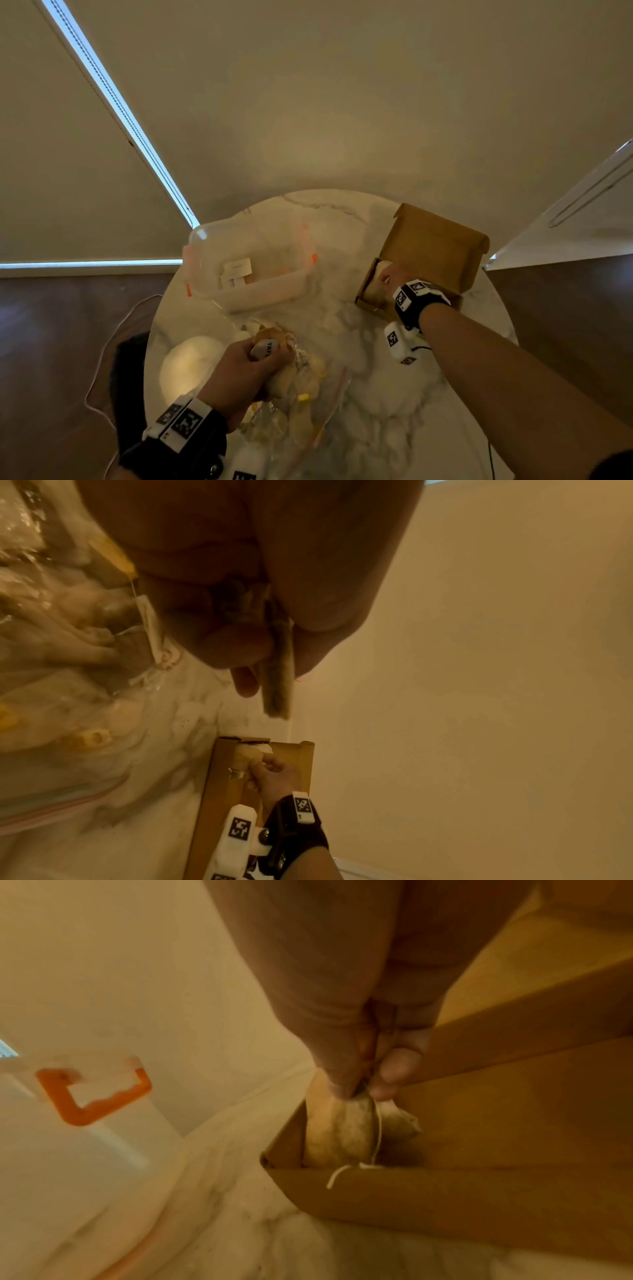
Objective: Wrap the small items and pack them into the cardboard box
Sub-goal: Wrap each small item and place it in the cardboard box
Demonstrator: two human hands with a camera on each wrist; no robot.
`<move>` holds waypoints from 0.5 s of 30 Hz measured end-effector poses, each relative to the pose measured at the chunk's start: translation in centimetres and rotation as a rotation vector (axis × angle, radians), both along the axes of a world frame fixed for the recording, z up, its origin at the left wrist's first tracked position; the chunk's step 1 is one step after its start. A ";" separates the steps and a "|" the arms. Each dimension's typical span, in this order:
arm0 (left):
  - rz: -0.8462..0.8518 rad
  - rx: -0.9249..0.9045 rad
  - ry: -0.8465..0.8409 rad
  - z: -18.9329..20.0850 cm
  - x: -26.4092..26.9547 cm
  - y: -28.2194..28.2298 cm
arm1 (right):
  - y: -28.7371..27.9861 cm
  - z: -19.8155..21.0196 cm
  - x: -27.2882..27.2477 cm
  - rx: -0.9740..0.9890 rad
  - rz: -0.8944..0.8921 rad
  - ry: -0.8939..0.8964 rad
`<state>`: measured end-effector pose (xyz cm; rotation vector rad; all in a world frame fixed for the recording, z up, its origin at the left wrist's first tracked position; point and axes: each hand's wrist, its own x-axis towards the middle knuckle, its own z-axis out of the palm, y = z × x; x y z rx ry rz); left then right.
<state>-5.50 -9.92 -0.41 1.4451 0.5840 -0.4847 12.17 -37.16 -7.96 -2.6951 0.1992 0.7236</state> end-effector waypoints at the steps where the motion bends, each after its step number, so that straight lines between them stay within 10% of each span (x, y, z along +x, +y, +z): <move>1: -0.003 0.002 0.001 0.0 0.0 0.0 | -0.1 -0.4 0.2 0.011 -0.011 -0.009; 8: 0.024 -0.123 0.056 0.9 0.8 -1.2 | -1.2 2.8 -2.7 0.155 -0.141 -0.234; 15: 0.015 -0.324 0.060 1.7 1.7 -2.8 | 5.4 9.5 -13.5 0.607 0.187 -0.393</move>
